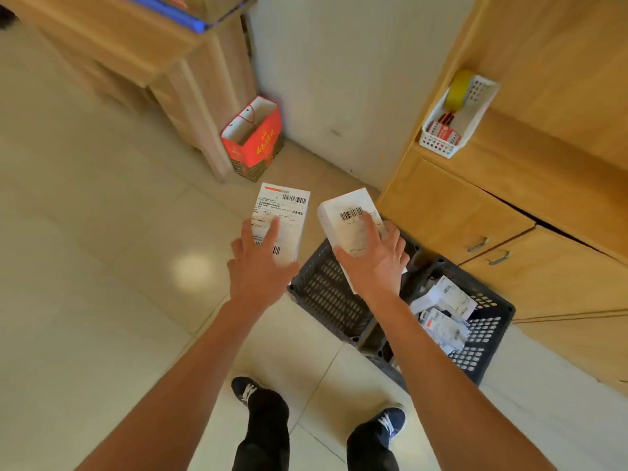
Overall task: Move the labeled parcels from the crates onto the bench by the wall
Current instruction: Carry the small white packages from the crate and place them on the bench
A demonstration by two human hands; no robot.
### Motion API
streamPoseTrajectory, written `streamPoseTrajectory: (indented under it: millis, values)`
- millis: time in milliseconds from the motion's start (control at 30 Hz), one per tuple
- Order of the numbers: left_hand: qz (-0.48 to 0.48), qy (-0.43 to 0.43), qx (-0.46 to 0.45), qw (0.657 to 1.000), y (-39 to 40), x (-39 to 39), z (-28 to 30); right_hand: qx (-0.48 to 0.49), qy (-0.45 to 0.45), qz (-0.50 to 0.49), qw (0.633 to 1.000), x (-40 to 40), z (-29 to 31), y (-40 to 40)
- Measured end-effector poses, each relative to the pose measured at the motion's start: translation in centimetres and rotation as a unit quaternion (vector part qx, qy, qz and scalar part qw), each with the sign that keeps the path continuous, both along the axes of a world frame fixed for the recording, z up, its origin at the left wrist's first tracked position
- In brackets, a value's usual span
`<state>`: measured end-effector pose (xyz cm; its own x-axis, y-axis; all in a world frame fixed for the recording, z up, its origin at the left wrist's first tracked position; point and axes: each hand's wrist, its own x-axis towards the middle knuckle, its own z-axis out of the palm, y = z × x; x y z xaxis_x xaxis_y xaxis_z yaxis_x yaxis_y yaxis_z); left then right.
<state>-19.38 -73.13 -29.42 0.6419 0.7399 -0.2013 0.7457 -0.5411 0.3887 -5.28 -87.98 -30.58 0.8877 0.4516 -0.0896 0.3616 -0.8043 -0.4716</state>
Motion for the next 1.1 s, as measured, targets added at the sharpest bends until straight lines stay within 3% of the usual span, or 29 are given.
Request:
streamPoseTrajectory:
  millis: [467,767,1100]
  values:
    - [0.121,-0.031,0.014,0.992,25.8,-14.8,7.2,0.016,-0.034,0.166,0.985,-9.5,9.9,28.7]
    - [0.141,-0.002,0.038,0.989,42.4,-14.2,8.7,0.036,-0.026,0.244,0.969,-6.7,9.5,46.1]
    - [0.204,0.001,0.041,0.978,60.3,-11.6,11.2,0.008,-0.054,0.395,0.917,-2.1,11.9,66.4]
